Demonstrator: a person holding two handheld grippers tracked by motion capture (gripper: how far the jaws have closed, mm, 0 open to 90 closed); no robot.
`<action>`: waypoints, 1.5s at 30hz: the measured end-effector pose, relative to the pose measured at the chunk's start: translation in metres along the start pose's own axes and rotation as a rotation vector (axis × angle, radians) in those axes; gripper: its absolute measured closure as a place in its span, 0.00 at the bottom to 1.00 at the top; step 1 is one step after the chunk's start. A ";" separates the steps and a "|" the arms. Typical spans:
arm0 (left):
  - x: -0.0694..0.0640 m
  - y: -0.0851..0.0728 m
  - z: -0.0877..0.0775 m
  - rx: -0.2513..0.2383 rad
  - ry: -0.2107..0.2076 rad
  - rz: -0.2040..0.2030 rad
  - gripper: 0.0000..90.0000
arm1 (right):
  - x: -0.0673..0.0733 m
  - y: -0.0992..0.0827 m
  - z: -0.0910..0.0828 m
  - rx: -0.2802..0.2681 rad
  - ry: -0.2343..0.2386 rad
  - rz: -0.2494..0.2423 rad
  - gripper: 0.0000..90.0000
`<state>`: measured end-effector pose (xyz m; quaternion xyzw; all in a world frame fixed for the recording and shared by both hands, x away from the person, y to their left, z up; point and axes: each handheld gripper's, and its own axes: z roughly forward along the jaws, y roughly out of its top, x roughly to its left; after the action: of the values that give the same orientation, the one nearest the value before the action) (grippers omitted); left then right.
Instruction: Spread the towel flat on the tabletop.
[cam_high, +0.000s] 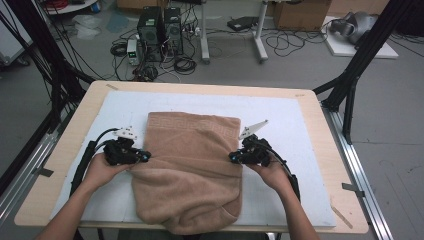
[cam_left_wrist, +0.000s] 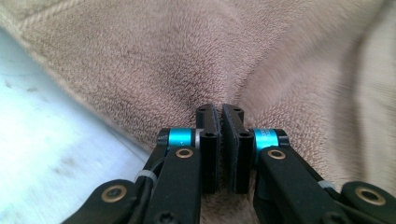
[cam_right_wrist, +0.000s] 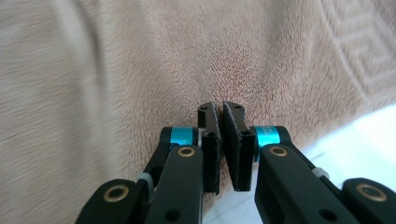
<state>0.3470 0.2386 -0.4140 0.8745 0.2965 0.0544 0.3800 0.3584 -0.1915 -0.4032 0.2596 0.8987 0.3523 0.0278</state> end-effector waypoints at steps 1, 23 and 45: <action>-0.004 -0.001 -0.005 -0.007 -0.016 0.003 0.95 | 0.005 -0.001 -0.004 -0.001 0.008 -0.007 0.95; 0.021 0.024 0.006 -0.147 0.140 -0.015 0.64 | -0.035 0.017 0.013 -0.074 -0.172 0.032 0.61; 0.041 0.034 0.044 -0.024 0.290 -0.018 0.97 | -0.063 0.018 0.029 -0.009 -0.160 0.126 0.96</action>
<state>0.4113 0.2158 -0.4266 0.8501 0.3556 0.1805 0.3439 0.4279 -0.1933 -0.4222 0.3427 0.8740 0.3355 0.0785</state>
